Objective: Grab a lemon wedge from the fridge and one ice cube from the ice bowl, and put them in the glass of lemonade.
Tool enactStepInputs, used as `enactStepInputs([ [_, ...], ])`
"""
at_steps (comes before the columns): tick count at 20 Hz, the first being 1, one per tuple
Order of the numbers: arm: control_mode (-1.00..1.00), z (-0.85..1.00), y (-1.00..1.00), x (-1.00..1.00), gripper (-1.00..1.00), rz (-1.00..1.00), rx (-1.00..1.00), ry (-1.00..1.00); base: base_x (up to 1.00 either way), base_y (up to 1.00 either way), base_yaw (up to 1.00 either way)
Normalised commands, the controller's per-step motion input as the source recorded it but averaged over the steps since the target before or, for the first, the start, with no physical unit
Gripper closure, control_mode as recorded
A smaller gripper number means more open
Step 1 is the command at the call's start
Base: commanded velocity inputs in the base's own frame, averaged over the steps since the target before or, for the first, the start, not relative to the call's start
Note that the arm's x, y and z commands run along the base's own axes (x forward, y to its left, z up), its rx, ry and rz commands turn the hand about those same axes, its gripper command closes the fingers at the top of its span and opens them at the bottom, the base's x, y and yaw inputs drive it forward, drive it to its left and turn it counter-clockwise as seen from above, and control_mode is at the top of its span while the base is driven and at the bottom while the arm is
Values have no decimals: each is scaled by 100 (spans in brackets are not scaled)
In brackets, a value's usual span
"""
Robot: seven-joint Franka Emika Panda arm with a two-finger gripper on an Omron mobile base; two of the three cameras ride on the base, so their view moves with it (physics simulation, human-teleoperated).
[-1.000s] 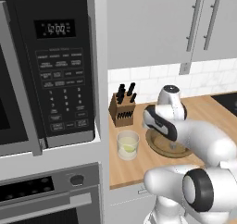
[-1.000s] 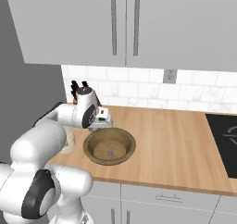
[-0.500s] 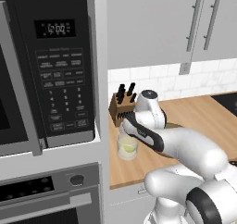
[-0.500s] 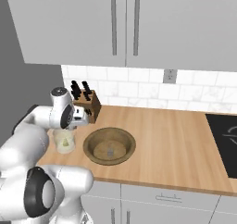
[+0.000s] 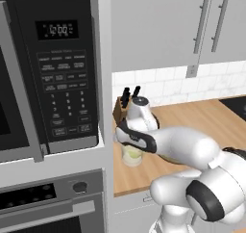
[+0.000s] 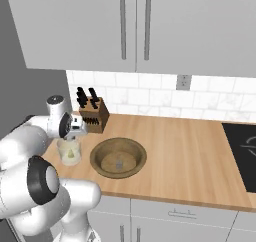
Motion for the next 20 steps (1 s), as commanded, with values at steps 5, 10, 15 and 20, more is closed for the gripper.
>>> enactStepInputs([
  [5,-100,-24,-1,23,100,0,0,0,0,0,0],
  [10,-100,12,0,10,-100,0,0,0,0,0,0],
  [15,-100,64,0,-15,-100,0,0,-10,0,0,0],
  [20,-100,97,-4,-41,-100,0,0,-25,0,0,0],
])
